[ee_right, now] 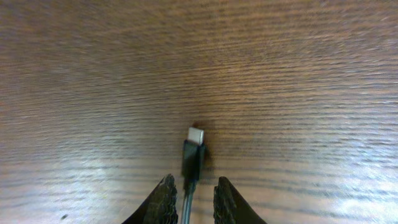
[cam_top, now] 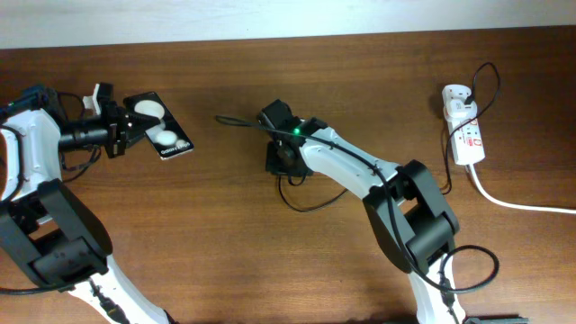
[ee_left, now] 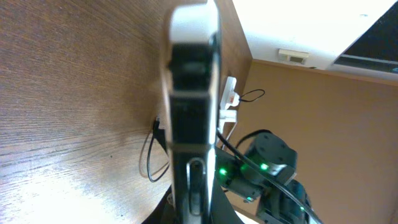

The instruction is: Plug charger to phone and switch on socket

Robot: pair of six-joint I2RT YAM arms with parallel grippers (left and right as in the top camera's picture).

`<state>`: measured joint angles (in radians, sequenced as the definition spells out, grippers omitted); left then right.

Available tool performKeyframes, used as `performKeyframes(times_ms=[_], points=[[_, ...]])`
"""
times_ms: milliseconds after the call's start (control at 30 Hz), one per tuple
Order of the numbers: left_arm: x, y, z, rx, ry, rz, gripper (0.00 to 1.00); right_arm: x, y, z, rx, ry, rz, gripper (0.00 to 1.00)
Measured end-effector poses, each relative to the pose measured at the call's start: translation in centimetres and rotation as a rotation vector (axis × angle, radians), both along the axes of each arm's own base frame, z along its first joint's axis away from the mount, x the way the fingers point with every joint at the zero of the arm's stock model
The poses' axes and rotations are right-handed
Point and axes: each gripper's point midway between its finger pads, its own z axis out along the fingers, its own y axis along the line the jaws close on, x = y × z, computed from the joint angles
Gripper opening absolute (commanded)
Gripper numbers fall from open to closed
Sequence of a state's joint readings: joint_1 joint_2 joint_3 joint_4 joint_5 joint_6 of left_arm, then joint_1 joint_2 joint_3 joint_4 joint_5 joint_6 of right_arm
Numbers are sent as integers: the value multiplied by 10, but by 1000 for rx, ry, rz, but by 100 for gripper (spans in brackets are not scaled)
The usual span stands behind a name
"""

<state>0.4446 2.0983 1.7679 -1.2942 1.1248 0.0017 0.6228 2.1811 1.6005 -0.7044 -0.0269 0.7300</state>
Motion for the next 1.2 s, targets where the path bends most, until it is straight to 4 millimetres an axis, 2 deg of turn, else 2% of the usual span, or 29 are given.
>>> performKeyframes(times_ms=[33, 300, 400, 467, 667, 833, 967, 1000, 1200], points=[[0, 0, 0, 1, -2, -1, 0, -1, 0, -5, -1, 10, 0, 24], [0, 0, 0, 2, -5, -3, 0, 1, 5, -7, 21, 12, 1, 22], [0, 0, 0, 2, -5, -3, 0, 3, 7, -7, 23, 14, 0, 17], [0, 0, 0, 2, -5, -3, 0, 2, 7, -8, 21, 21, -4, 5], [0, 0, 0, 2, -5, -3, 0, -7, 4, -10, -5, 53, 56, 4], [0, 0, -1, 8, -3, -3, 0, -23, -16, -10, -71, 125, 170, 4], [-1, 1, -3, 19, 3, -5, 0, -38, -51, -9, -219, 177, 214, 4], [-1, 0, -3, 20, 3, -6, 0, -40, -54, -9, -233, 181, 216, 4], [-1, -15, -6, 42, -3, -52, 0, -48, -80, -6, -369, 206, 230, 4]])
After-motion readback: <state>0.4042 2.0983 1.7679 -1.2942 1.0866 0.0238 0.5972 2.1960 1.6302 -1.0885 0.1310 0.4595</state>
